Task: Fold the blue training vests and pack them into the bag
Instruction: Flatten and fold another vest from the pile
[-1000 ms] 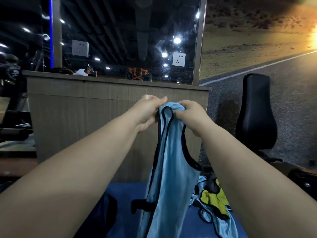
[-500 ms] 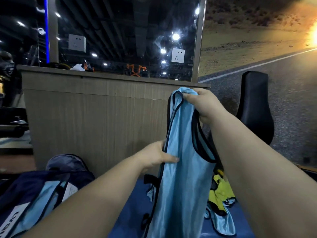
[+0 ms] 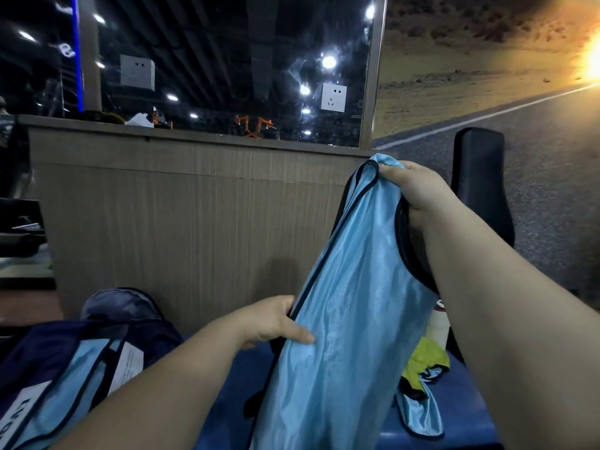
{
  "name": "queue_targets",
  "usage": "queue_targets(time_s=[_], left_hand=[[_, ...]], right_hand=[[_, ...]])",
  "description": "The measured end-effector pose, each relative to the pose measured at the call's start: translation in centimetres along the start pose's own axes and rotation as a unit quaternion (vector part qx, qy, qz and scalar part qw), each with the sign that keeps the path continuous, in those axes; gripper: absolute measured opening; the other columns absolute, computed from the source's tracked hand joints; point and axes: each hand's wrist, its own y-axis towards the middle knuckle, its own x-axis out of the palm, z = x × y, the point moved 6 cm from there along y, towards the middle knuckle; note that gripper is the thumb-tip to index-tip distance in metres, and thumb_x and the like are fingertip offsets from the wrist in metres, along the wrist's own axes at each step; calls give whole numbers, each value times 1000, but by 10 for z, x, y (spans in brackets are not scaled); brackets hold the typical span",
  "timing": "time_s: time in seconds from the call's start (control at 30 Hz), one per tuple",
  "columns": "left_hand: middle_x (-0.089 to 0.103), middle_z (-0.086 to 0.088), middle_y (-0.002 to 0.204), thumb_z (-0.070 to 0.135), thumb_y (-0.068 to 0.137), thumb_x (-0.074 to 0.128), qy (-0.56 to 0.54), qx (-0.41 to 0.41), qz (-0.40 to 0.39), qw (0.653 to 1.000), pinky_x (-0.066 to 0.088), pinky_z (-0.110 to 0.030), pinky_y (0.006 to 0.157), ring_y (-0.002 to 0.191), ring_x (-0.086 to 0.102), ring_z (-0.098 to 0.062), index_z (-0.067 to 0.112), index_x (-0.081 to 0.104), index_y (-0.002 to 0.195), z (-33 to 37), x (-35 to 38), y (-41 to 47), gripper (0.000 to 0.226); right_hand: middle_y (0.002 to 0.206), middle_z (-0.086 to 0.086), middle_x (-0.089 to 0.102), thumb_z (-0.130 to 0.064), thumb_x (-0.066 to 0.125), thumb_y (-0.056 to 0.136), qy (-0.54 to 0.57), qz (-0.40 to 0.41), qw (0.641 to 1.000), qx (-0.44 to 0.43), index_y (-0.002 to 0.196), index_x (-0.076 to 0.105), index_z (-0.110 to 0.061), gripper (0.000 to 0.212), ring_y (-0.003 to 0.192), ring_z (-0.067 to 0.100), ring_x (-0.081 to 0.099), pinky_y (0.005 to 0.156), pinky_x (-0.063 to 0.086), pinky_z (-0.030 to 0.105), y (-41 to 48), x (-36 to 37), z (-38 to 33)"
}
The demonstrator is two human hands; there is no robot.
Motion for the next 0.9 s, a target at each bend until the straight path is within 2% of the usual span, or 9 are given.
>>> queue_targets(time_s=[0.13,0.23,0.37,0.47,0.57,0.67,0.7,0.8,0.9], left_hand=[[68,-1,122,11,63,85,-96,36,21,994,49,-36,101,115,63,-19,17,54,127,-3,-3,-2,72],[67,-4,123,15,53,91,-129,15,20,991,50,-38,100,116,63,-21,19,50,130,-24,6,0,87],[65,-6,127,17,58,91,-108,-19,-15,994,42,-42,109,120,60,-21,11,53,133,-53,31,9,84],[60,-4,135,38,44,96,-108,-60,16,992,33,-35,116,126,54,-16,4,42,143,-65,33,15,118],[68,0,123,43,44,95,-119,-47,24,991,35,-38,114,119,60,-16,8,45,141,-59,34,20,115],[53,0,140,36,56,91,-105,-51,37,992,33,-29,113,129,48,-15,10,20,153,-48,41,26,123],[47,2,143,33,62,90,-93,-44,48,994,33,-26,111,132,43,-14,15,17,153,-43,43,30,118],[47,10,133,24,70,87,-65,4,66,996,38,-29,108,129,44,-14,31,30,144,-24,48,39,94],[53,7,132,33,64,87,-47,8,74,996,41,-33,109,122,51,-13,37,42,136,-16,48,48,84]], right_hand=[[81,7,71,-16,65,93,27,36,999,-12,96,63,-12,5,67,19,70,62,56,33,3,-6,-1],[73,4,73,-17,68,91,41,40,998,-25,92,63,-14,6,66,19,70,62,56,33,6,-7,-4],[82,8,74,-18,66,92,11,24,999,-34,100,65,-11,10,72,21,71,66,57,34,9,-2,-8],[89,11,74,-18,65,92,-6,25,999,-40,105,66,-11,15,78,24,71,74,58,39,12,-1,-6],[91,10,74,-18,64,93,-3,34,999,-38,104,67,-13,13,83,25,72,83,59,43,14,-2,-2],[89,9,75,-18,64,93,7,30,999,-35,105,66,-13,12,81,24,72,79,59,40,13,2,0],[88,9,75,-17,65,93,9,26,999,-35,104,66,-13,12,80,24,72,77,60,40,12,4,1],[84,7,75,-16,65,93,14,16,999,-33,102,65,-14,9,77,22,72,70,60,36,10,12,0],[79,6,75,-15,65,93,21,11,999,-35,101,65,-12,8,72,20,72,63,57,32,10,19,-3]])
